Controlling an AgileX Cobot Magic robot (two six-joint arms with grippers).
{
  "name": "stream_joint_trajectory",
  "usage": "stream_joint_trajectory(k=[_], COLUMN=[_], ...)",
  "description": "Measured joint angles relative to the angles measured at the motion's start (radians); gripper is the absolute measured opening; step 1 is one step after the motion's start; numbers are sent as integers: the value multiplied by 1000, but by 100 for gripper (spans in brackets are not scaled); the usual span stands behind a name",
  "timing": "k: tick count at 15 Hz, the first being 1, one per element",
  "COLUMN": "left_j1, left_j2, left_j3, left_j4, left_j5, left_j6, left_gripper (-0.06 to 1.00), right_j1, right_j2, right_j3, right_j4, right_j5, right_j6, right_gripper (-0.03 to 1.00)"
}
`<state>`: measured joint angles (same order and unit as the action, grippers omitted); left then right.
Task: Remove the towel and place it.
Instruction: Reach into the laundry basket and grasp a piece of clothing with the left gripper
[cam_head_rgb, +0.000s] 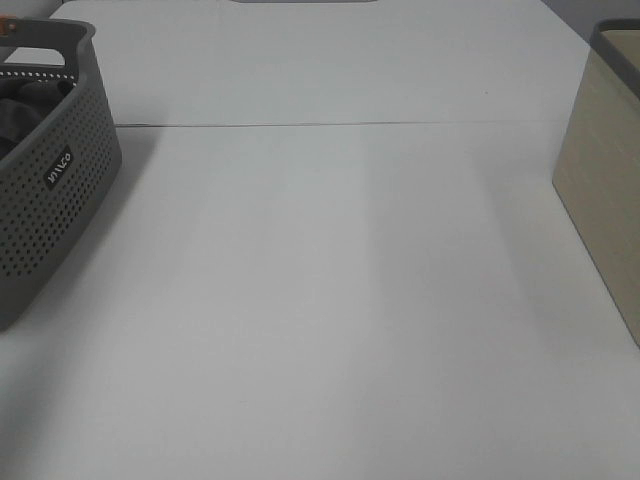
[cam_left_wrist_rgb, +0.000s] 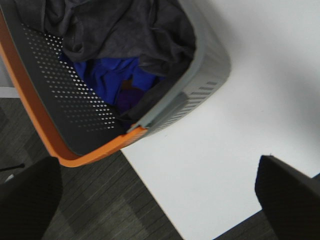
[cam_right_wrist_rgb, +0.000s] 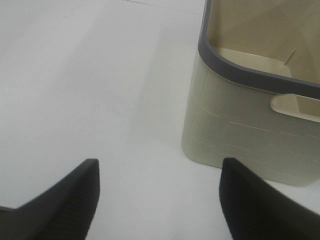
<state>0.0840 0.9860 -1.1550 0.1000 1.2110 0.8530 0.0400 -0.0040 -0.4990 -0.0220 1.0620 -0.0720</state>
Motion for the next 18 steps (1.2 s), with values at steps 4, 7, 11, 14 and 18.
stream_joint_trajectory(k=[4,7,11,14,18], left_j1=[0,0,0,0,0], left_j2=[353,601,986,1155,1229], left_j3=[-226,-396,-652,-769,-794], left_j4=[194,244,222,130,92], left_j5=[-61,-101,-131,-164,-187], left_j6=[94,139,223,281,316], left_gripper=[99,99,99,99,98], right_j1=[0,0,0,0,0], right_j2=[0,0,0,0,0], right_j3=[0,0,0,0,0], right_j4=[0,0,0,0,0], right_j5=[0,0,0,0,0], right_j6=[0,0,0,0,0], right_gripper=[67,67,67,67,67])
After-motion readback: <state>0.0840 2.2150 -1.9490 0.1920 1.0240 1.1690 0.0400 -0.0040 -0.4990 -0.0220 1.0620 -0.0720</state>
